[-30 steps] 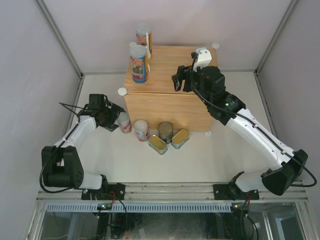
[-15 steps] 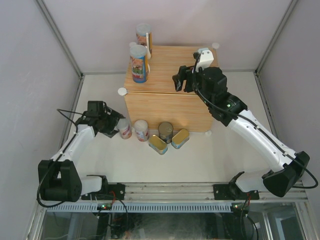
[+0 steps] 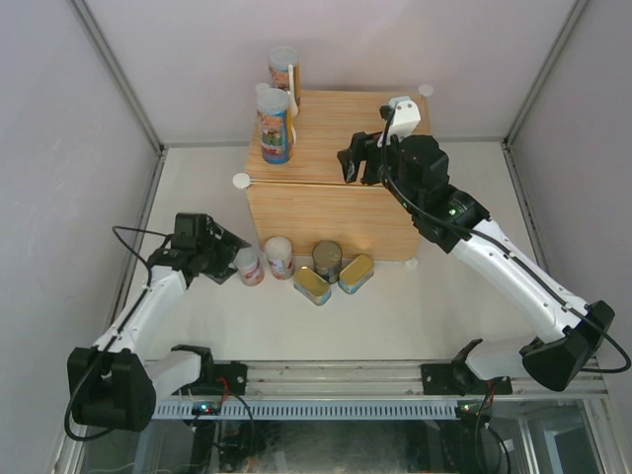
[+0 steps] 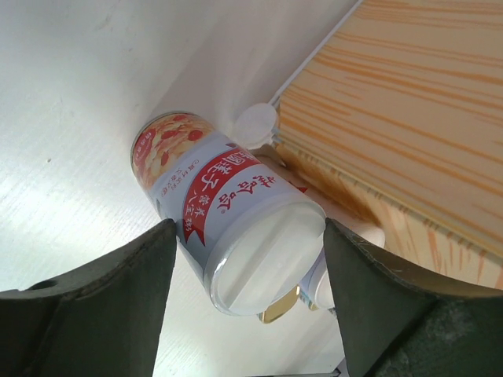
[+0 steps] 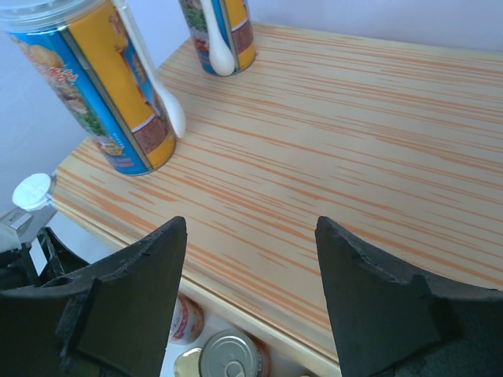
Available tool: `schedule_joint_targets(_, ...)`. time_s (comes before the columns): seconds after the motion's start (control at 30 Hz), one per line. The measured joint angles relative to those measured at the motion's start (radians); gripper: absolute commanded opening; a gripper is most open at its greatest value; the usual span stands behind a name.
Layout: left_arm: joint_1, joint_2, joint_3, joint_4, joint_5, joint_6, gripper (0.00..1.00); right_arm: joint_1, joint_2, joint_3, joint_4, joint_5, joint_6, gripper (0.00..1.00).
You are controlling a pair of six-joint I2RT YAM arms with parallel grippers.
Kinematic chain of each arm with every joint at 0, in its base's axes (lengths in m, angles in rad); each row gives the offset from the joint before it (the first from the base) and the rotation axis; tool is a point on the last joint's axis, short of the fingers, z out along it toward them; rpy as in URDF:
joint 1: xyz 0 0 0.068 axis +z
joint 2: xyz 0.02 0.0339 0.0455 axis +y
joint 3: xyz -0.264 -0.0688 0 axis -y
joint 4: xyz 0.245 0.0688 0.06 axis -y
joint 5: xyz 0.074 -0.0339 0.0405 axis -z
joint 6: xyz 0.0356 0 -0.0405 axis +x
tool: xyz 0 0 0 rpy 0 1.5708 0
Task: Place and organize the canned foods onto the counter
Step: Move the canned food to the center of the board.
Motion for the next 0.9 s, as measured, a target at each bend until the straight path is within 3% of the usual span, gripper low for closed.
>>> schedule_joint_targets(0.47,-0.054,-0.179,-0.103,-0.022,0.003,-0.021,0.72,0.179,-0.021,-0.047,-0.012,0.043,-0.009,0.66)
schedule_joint_targets(0.9,-0.147,-0.244,-0.147,-0.007,0.012,-0.046,0.71,0.407,-0.089,-0.167,-0.015,0.15,-0.019,0.66)
